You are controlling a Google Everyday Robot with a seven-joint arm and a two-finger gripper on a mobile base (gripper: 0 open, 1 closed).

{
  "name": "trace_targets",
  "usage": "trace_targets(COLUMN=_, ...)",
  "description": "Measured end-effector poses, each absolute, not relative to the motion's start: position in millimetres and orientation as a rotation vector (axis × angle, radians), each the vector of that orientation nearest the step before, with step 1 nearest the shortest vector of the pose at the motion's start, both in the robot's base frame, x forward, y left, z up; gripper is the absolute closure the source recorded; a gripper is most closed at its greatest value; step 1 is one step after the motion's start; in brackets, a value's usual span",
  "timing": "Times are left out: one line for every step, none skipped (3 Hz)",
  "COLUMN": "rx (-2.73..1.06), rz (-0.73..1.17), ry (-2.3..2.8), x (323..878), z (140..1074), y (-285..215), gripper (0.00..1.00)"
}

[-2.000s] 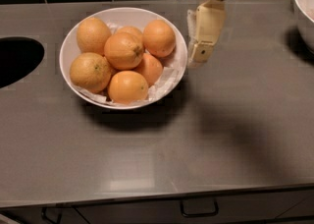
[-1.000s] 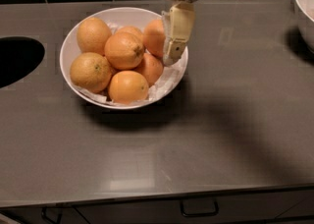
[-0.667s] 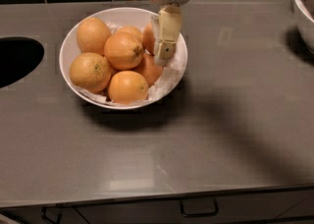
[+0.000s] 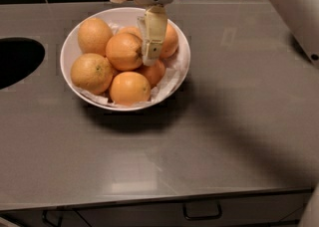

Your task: Pick orange from white bowl

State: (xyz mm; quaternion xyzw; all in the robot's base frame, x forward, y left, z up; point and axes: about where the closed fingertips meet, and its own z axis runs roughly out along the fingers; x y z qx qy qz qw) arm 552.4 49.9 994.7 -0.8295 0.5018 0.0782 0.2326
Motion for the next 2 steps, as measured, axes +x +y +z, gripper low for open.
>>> trace_targets(rx=-2.271, rz=0.225, ry=1.378, x=555.1, z=991.8, y=52.7, gripper=0.0)
trace_targets(rx=-2.306, rz=0.267, ry=1.379, x=558.1, z=984.7, y=56.3, gripper=0.0)
